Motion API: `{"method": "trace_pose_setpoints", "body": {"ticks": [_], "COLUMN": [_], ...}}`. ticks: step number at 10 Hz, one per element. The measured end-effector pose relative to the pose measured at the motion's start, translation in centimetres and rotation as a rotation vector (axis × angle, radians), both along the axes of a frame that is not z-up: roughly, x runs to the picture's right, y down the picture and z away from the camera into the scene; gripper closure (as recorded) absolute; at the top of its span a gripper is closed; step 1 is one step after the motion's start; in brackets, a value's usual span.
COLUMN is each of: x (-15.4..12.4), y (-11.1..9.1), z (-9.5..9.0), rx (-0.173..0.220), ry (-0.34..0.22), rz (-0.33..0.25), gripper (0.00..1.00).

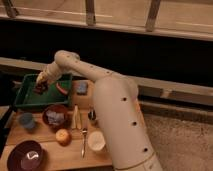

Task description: Place grapes in tray

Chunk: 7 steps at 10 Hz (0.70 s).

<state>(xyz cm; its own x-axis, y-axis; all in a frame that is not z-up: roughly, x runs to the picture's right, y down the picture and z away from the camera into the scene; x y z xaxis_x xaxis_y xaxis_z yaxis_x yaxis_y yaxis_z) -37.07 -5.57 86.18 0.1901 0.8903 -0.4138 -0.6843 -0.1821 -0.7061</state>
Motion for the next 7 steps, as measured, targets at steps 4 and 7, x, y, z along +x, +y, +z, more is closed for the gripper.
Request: {"method": "trace_pose_setpoints", "body": {"ticks": [4,7], "x": [-1.1,-0.3], "y": [0.0,1.1], "z": [0.8,2.9], "rx": [0.060,0.016], "ry": [0.049,0.085], "rz": [-0.118,-0.065], "gripper": [1.00,0.86]}}
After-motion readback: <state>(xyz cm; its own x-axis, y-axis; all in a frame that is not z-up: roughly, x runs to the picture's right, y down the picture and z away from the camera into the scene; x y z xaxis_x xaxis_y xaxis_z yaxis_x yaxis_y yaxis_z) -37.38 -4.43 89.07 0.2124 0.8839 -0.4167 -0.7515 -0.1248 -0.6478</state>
